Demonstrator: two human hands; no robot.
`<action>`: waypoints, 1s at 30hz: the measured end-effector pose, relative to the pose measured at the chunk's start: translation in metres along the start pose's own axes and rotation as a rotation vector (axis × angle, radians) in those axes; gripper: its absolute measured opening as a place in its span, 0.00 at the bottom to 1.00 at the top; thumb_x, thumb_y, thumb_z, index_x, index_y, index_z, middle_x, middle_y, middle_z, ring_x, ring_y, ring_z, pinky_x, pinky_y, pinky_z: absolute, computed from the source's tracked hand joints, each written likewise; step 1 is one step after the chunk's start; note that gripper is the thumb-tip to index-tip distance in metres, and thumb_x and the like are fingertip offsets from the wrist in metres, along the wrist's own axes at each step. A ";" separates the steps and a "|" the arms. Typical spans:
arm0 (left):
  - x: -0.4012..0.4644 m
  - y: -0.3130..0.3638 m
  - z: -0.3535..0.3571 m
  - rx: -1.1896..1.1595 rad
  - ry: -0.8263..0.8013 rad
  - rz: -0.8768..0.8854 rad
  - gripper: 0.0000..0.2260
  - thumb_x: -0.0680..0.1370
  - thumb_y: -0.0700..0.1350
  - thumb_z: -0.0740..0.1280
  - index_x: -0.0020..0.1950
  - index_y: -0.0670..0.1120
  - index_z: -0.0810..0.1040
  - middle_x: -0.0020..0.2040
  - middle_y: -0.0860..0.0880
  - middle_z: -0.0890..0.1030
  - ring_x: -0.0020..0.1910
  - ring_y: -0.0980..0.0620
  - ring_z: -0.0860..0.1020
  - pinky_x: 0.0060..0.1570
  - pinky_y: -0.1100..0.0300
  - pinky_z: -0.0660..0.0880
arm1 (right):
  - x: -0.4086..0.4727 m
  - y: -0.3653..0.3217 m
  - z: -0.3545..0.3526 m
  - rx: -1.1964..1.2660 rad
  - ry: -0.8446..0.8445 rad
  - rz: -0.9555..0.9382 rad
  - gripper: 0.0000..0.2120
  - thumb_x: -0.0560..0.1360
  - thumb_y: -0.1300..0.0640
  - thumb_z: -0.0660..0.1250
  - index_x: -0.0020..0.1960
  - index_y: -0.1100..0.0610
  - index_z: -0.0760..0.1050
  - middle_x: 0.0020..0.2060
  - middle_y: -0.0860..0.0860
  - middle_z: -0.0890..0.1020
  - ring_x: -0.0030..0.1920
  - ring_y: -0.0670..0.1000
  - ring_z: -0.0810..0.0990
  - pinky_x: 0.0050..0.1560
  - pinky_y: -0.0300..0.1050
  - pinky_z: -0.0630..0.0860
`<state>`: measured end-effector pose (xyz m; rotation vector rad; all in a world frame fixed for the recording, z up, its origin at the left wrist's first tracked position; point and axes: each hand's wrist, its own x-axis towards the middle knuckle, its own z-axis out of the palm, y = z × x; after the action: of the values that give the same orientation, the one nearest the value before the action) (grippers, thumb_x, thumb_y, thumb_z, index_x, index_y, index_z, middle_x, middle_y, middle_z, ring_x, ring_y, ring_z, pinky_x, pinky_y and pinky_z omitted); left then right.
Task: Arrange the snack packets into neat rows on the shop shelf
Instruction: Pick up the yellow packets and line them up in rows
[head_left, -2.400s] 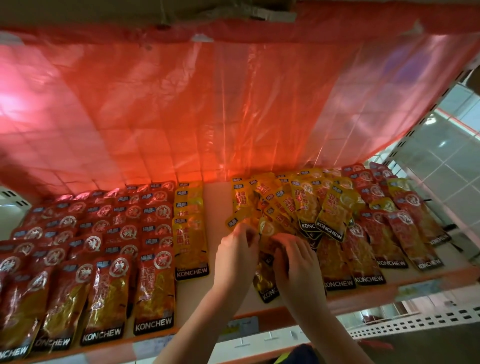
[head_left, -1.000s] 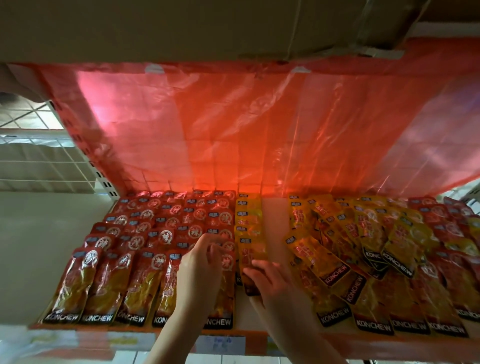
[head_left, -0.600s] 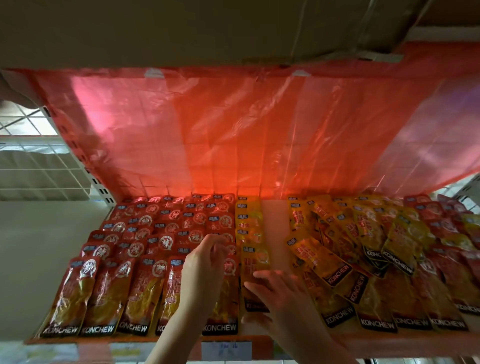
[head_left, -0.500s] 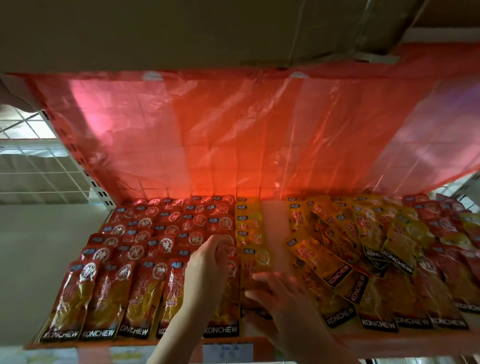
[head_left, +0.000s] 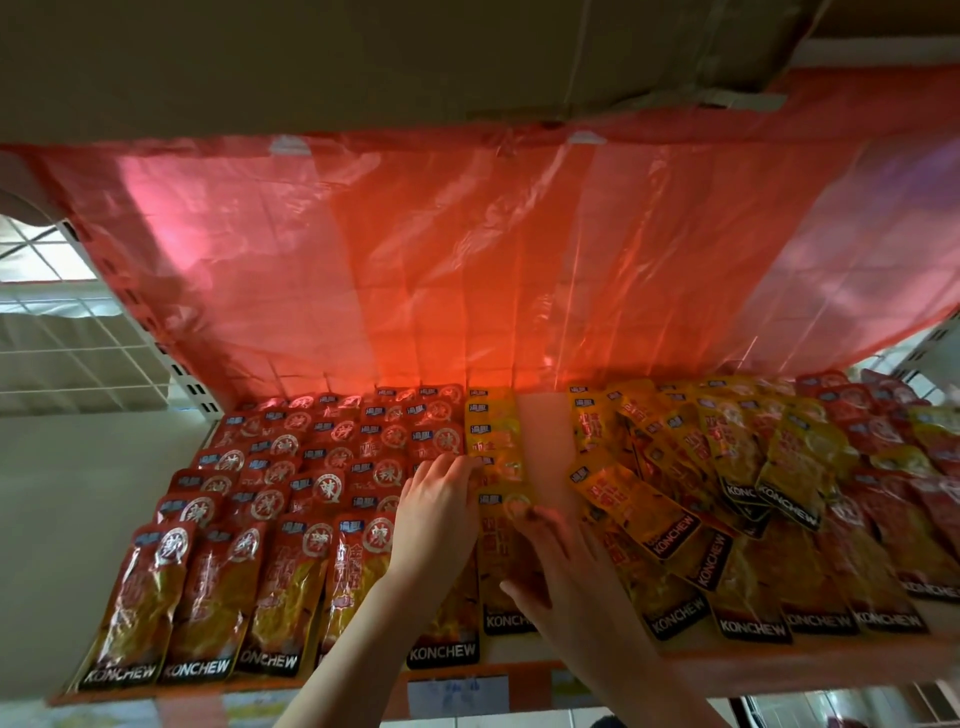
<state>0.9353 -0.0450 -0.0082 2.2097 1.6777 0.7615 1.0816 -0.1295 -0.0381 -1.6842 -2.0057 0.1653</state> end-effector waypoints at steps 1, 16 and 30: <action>0.000 0.000 0.001 0.004 -0.004 0.003 0.14 0.77 0.39 0.62 0.62 0.47 0.75 0.57 0.50 0.78 0.57 0.49 0.74 0.58 0.54 0.71 | 0.000 0.000 0.000 -0.006 -0.007 -0.005 0.32 0.69 0.37 0.62 0.70 0.47 0.63 0.59 0.48 0.73 0.56 0.50 0.75 0.54 0.42 0.74; -0.025 0.040 -0.001 -0.095 0.075 0.208 0.12 0.73 0.43 0.59 0.51 0.46 0.79 0.46 0.51 0.80 0.44 0.50 0.78 0.39 0.55 0.77 | -0.001 0.018 -0.032 -0.127 0.321 0.143 0.10 0.72 0.58 0.65 0.52 0.58 0.78 0.51 0.53 0.78 0.50 0.55 0.77 0.47 0.48 0.76; -0.037 0.073 0.049 0.008 -0.128 0.265 0.09 0.72 0.43 0.68 0.51 0.48 0.77 0.43 0.52 0.79 0.42 0.50 0.78 0.39 0.57 0.77 | -0.023 0.064 -0.040 -0.299 0.164 0.350 0.23 0.69 0.49 0.72 0.62 0.53 0.73 0.60 0.54 0.76 0.58 0.59 0.75 0.51 0.56 0.75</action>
<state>1.0147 -0.0967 -0.0210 2.4601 1.3484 0.6577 1.1586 -0.1461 -0.0367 -2.1535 -1.6658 -0.1576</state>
